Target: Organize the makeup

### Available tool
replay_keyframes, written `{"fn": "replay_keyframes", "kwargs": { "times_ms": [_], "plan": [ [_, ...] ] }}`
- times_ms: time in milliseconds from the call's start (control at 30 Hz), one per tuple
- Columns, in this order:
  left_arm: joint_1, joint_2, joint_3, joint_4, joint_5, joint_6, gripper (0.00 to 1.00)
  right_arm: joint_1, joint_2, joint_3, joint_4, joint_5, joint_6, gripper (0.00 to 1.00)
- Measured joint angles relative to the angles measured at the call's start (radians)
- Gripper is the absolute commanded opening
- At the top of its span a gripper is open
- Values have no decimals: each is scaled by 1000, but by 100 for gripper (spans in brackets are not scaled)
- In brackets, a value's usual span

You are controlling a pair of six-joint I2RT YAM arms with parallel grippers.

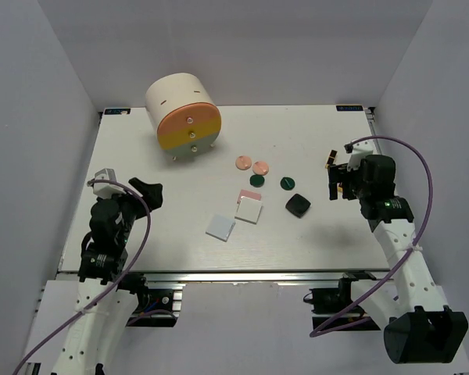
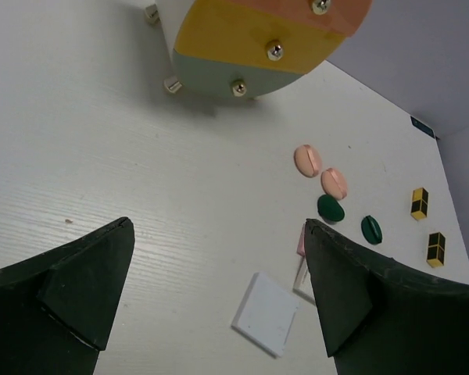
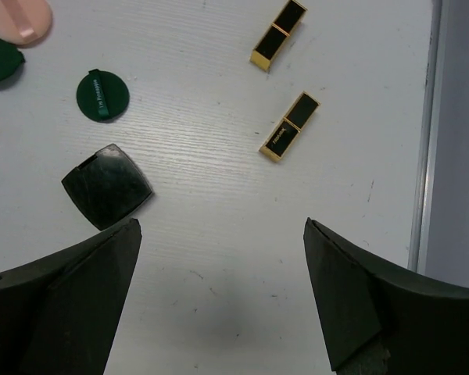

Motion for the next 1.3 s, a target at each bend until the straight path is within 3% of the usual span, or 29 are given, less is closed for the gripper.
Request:
{"fn": "replay_keyframes", "kwargs": {
  "times_ms": [100,200,233,267,333,400,467,500,533,567,633,700,733,800,1033,1300],
  "plan": [
    [0,51,-6,34,35,-29,98,0,-19,0,-3,-69,-51,89],
    [0,87,-31,92,68,-76,77,-2,-61,0,-20,-204,-159,89],
    [0,98,-41,116,77,-93,59,-2,-75,2,-36,-261,-202,89],
    [0,108,-51,140,87,-116,51,-2,-83,4,-50,-305,-234,89],
    [0,141,-82,217,118,-165,42,1,-79,19,-85,-393,-298,89],
    [-2,197,-114,310,154,-219,44,2,-52,40,-117,-462,-356,89],
    [-16,274,-152,421,170,-289,58,3,-13,48,-124,-512,-379,84],
    [-34,310,-171,465,163,-316,60,3,8,49,-126,-533,-384,78],
    [-65,349,-186,503,145,-350,63,3,31,50,-124,-550,-379,58],
    [-96,386,-195,535,130,-374,69,4,55,50,-113,-566,-363,47],
    [-163,478,-190,608,82,-414,74,4,99,50,-85,-584,-322,35],
    [-208,584,-156,669,45,-445,76,4,144,53,-49,-603,-265,38],
    [-219,640,-131,706,27,-462,76,4,169,58,-36,-614,-238,47],
    [-228,765,-65,772,-15,-498,75,4,223,71,1,-636,-178,50],
    [-230,1112,254,911,-146,-619,63,4,309,77,122,-695,-44,43],
    [-230,1272,431,945,-198,-685,60,4,338,77,212,-719,-16,43]
  ]
}}
